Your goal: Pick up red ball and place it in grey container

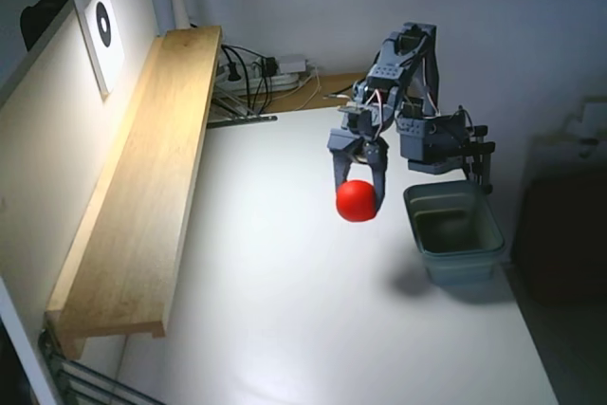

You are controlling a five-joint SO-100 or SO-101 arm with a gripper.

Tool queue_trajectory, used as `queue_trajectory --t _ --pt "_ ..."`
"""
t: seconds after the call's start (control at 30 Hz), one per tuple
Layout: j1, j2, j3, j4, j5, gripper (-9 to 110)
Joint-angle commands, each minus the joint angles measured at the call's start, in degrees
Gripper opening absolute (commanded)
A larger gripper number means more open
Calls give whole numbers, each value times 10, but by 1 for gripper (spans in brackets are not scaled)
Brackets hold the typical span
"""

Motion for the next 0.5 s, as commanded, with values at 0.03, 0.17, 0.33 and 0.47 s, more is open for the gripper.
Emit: queue_trajectory --t 0.03,0.17,0.33,0.47 --pt "-34 35 -5 0 1 23" --pt "-58 35 -5 0 1 23" --pt "-86 35 -5 0 1 23" --pt "-87 45 3 1 1 23"
